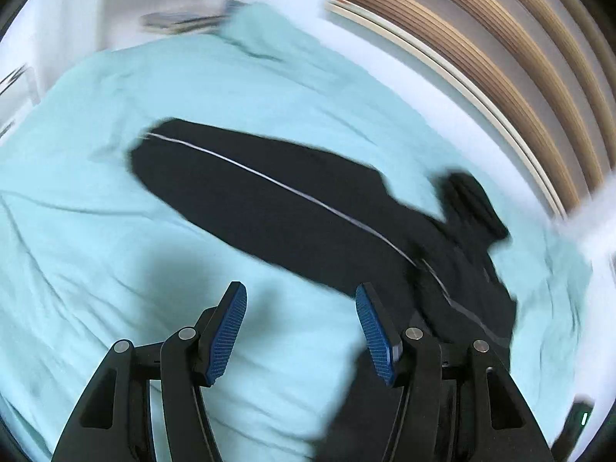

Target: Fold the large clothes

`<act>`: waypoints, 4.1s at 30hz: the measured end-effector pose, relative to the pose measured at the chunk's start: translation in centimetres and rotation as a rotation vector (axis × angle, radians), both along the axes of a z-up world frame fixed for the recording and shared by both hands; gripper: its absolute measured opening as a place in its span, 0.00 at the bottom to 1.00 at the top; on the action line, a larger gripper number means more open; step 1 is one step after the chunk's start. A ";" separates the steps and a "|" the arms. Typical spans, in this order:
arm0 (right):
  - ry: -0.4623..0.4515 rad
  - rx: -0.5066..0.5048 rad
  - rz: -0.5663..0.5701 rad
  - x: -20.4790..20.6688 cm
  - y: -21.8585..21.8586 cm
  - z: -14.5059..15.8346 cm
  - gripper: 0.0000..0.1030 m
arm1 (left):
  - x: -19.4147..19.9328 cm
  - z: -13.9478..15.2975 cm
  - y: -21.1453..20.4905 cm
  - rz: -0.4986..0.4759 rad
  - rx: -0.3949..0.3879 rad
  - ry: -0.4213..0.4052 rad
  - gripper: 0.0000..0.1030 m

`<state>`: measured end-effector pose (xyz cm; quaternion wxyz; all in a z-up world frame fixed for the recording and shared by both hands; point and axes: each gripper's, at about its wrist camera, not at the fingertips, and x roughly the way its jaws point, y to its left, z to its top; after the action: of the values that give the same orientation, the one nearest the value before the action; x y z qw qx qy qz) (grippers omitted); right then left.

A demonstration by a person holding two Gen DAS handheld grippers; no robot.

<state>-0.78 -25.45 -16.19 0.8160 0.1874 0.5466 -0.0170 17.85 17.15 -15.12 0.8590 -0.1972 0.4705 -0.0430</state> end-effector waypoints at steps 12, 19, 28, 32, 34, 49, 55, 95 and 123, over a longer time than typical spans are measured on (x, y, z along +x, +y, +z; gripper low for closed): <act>0.145 -0.094 -0.025 3.6 2.7 -2.7 0.76 | 13.5 -10.2 16.8 0.276 -0.101 0.124 0.59; 0.223 -0.105 0.018 5.8 4.3 -4.9 0.76 | 16.3 -14.6 18.1 0.317 -0.165 0.141 0.62; 0.253 -0.096 0.094 8.1 6.5 -6.2 0.76 | 16.5 -14.0 16.4 0.219 -0.184 0.063 0.26; 0.249 -0.096 0.111 8.2 6.4 -6.2 0.76 | 15.1 -10.5 15.5 0.181 -0.157 -0.029 0.16; 0.243 -0.087 0.103 8.2 5.8 -6.2 0.76 | 14.2 -7.8 14.7 0.153 -0.142 -0.086 0.15; 0.158 0.008 0.043 7.2 1.5 -4.2 0.76 | 8.1 7.2 -8.5 -0.384 -0.070 -0.369 0.13; 0.147 0.039 -0.017 6.6 -1.8 -4.5 0.76 | 6.7 4.3 -22.9 -0.656 -0.082 -0.288 0.13; -0.003 0.350 -0.084 21.3 -8.0 -8.9 0.44 | 5.4 -3.9 -22.9 -0.648 -0.085 0.085 0.65; 0.024 -0.003 -0.205 14.0 -24.9 -11.2 0.29 | 12.0 -11.5 -32.2 -0.671 0.173 0.150 0.65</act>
<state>13.22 -50.40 -27.43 0.8036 0.2409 0.5343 -0.1037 29.89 -15.05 -26.62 0.7736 0.0391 0.5727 -0.2684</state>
